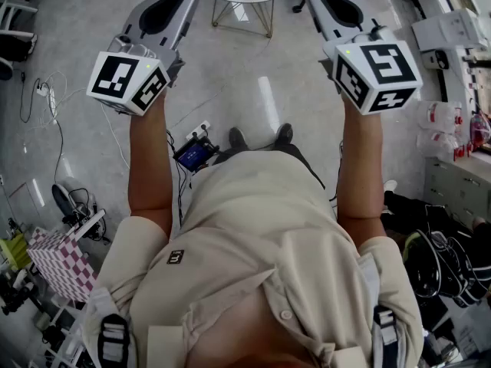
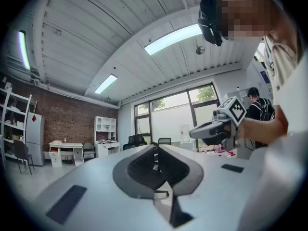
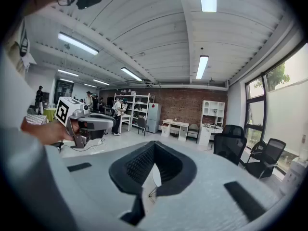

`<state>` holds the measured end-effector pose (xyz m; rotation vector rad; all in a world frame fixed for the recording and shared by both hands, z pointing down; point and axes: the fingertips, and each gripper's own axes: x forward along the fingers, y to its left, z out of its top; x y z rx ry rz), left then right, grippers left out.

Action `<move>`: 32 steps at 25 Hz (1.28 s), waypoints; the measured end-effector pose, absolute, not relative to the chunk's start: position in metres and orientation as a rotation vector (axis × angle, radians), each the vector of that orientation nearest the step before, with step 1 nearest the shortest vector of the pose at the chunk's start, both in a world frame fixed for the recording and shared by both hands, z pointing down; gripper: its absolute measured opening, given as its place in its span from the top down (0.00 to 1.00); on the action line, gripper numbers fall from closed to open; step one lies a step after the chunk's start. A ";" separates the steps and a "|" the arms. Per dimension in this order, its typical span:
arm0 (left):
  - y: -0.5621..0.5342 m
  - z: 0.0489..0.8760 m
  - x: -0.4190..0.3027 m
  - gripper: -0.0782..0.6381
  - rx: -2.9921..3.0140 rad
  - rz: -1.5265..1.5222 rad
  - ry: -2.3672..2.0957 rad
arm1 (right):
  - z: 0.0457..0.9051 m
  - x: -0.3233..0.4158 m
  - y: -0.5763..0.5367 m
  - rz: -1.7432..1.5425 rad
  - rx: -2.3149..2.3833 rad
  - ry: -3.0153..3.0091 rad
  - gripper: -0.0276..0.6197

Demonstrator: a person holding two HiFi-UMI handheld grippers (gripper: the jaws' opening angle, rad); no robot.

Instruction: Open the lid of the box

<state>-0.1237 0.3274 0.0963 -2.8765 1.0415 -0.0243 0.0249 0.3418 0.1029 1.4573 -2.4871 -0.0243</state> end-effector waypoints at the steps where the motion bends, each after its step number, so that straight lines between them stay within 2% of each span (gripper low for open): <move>1: 0.327 0.097 -0.123 0.86 -2.879 -0.026 1.036 | 0.103 0.025 0.341 -0.024 1.459 -2.486 0.97; 25: 0.318 0.110 -0.125 0.86 -2.919 -0.017 0.965 | 0.111 0.018 0.334 0.071 1.488 -2.526 0.97; 32: 0.288 0.116 -0.104 0.86 -2.915 -0.039 0.996 | 0.114 0.044 0.295 0.073 1.459 -2.547 0.97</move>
